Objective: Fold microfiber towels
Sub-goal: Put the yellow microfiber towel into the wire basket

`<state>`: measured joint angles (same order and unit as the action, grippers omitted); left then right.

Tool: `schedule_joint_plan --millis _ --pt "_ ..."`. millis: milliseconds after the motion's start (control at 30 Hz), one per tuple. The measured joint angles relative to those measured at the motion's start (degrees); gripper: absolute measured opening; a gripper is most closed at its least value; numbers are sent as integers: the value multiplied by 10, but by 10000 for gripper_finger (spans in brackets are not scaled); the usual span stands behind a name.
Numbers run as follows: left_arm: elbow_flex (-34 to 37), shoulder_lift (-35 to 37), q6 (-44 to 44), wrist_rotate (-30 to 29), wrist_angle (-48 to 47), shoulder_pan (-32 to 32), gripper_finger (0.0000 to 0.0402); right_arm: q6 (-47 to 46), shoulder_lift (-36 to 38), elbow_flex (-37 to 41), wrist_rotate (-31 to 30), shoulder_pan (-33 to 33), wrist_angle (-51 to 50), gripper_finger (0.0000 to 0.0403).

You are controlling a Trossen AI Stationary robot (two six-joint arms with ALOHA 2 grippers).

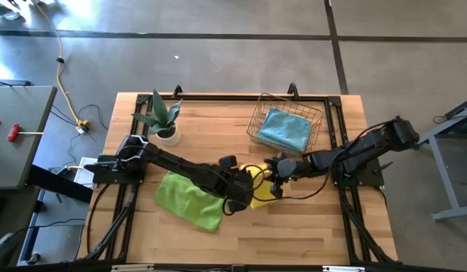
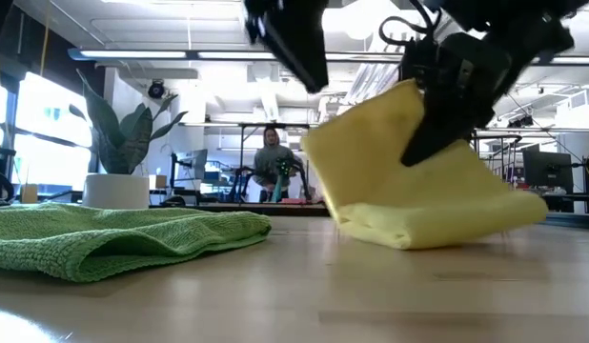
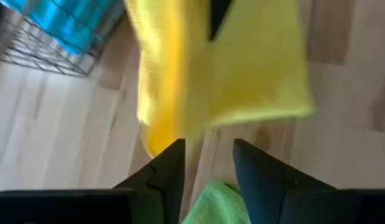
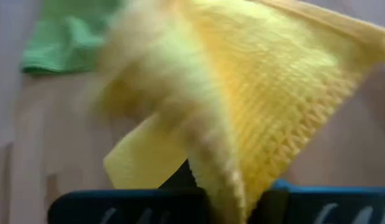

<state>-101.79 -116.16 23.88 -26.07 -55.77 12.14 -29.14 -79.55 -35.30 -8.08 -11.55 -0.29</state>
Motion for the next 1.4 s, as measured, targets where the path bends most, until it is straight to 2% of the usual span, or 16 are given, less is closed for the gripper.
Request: schedule_joint_plan --millis 233,400,533,800,1000,1200,1400 --pt "-48 0 -20 -24 -28 35 118 32 18 -110 0 50 -287 0" --pt "-67 0 -19 -62 -63 59 117 98 17 -187 -3 89 -429 0" --pt "-81 0 17 -101 -139 77 117 136 17 -244 -2 108 -518 0" --pt "-90 0 128 -181 -279 99 117 239 16 -329 -11 135 -623 0" --pt "-90 0 176 -228 -344 102 117 327 14 -356 -55 176 -675 0" --pt "-90 2 149 -234 -343 99 117 360 14 -380 -92 219 -739 0" --pt "-90 2 145 -247 -343 87 117 443 13 -392 -93 258 -746 0"
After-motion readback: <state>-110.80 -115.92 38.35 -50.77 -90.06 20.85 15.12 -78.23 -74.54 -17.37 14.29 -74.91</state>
